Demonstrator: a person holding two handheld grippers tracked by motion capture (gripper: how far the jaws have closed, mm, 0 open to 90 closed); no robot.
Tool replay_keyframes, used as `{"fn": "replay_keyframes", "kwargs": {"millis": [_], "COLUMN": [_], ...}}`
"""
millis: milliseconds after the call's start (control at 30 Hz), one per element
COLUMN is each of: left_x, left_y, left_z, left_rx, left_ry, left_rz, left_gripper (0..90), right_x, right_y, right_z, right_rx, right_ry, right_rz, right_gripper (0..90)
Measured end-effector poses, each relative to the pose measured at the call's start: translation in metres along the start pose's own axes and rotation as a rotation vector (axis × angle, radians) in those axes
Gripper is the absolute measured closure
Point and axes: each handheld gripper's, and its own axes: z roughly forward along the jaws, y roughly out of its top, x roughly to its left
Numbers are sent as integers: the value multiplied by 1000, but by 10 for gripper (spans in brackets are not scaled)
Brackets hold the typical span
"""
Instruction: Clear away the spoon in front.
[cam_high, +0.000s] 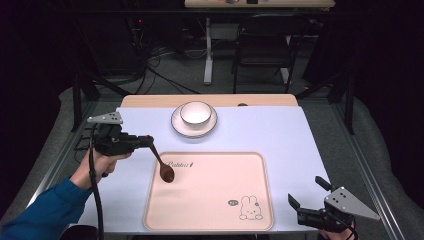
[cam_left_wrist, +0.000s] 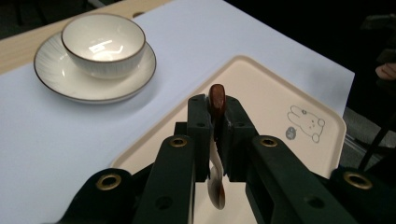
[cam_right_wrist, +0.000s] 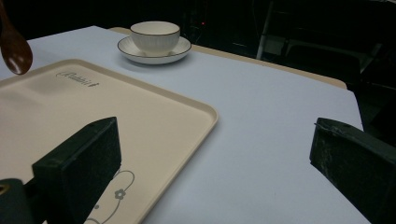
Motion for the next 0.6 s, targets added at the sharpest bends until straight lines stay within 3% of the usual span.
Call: {"fn": "replay_keyframes", "kwargs": {"millis": [333, 600], "left_x": [0, 6], "left_y": [-16, -24], "left_z": [6, 21], "left_rx": [80, 159], "left_ry": [-38, -76], "left_rz": [-29, -70], "left_gripper": [842, 840], "right_x": [0, 0], "right_y": [0, 0], "right_z": [0, 0], "right_rx": [1, 0], "right_ry": [-1, -1], "right_rz": [-2, -1], "right_gripper": [10, 10]}}
